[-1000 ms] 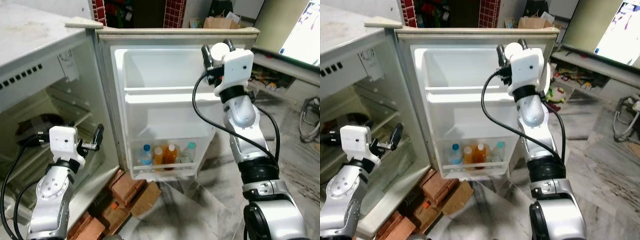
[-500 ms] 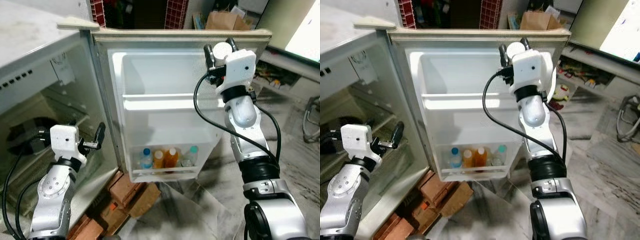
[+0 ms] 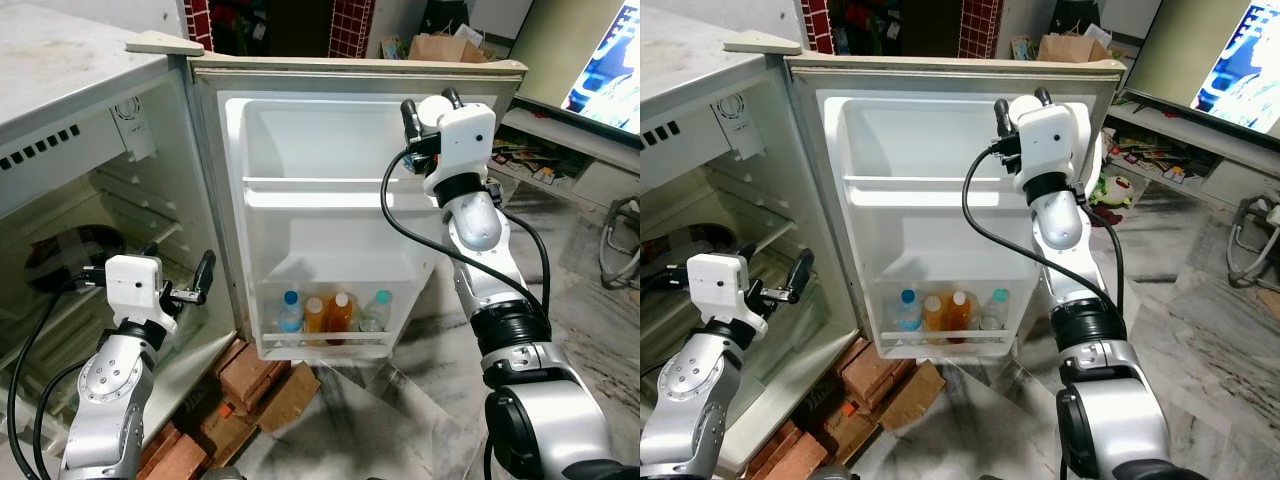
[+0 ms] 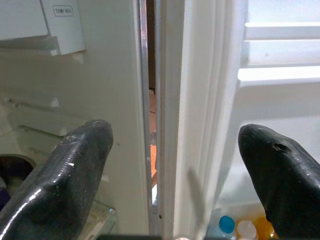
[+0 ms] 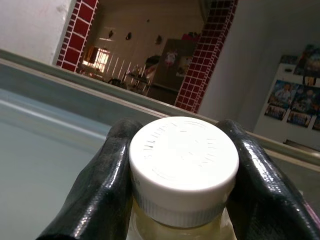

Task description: Restocking fridge

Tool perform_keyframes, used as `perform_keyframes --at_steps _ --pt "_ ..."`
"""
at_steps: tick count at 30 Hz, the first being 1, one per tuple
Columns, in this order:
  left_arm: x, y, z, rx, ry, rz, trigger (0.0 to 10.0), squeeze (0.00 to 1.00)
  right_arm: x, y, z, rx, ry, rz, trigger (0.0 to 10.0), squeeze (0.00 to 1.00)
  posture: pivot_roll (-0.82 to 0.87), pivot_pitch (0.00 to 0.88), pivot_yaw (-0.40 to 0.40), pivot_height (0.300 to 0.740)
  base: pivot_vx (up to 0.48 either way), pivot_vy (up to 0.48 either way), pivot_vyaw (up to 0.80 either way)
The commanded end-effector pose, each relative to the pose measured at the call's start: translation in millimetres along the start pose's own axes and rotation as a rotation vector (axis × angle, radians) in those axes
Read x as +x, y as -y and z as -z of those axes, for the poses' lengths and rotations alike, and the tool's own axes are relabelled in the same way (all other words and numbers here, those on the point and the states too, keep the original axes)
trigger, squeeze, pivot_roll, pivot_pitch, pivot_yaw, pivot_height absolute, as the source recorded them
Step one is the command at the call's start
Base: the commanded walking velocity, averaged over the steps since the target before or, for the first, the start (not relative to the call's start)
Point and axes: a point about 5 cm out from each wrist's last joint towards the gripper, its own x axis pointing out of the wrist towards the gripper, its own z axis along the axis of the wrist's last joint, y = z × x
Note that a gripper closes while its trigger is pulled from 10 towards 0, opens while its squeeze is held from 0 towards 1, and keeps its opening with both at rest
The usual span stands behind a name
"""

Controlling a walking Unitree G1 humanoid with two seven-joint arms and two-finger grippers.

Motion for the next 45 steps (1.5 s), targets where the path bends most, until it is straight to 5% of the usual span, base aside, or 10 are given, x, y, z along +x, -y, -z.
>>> perform_keyframes --at_steps 1,12,32,33,34,35,45 --pt "-1.0 2.3 -2.2 0.007 -0.001 0.011 10.0 0.00 9.6 7.9 -8.1 -0.004 0.033 0.036 10.0 0.00 0.14 0.047 -0.060 0.740 0.000 0.000 0.00" --pt "-7.0 0.5 -4.2 0.023 -0.010 0.005 10.0 0.00 28.5 12.1 -2.2 0.008 -0.054 0.124 10.0 0.00 0.16 0.075 -0.063 0.740 0.000 0.000 0.00" --pt "-9.5 0.2 -4.9 0.049 -0.040 0.020 10.0 0.00 18.1 51.1 26.6 0.041 -0.276 0.415 10.0 0.00 0.17 0.086 -0.047 0.740 0.000 0.000 0.00" --pt "-9.3 0.6 -4.9 0.052 -0.041 0.023 10.0 0.00 17.5 52.4 27.6 0.044 -0.283 0.423 10.0 0.15 0.17 0.086 -0.047 0.740 0.000 0.000 0.00" --pt "-9.1 0.5 -4.8 0.053 -0.042 0.024 10.0 0.00 17.2 53.2 28.0 0.044 -0.286 0.428 10.0 0.67 0.17 0.082 -0.045 0.740 0.000 0.000 0.00" --pt "-8.9 0.2 -4.7 0.054 -0.043 0.025 10.0 0.00 17.0 54.1 28.0 0.041 -0.286 0.433 10.0 1.00 0.17 0.080 -0.044 0.740 0.000 0.000 0.00" --pt "-3.9 -2.9 -4.7 0.067 -0.047 0.028 10.0 0.00 21.9 65.0 18.0 0.010 -0.243 0.473 10.0 1.00 0.18 0.062 -0.040 0.740 0.000 0.000 0.00"
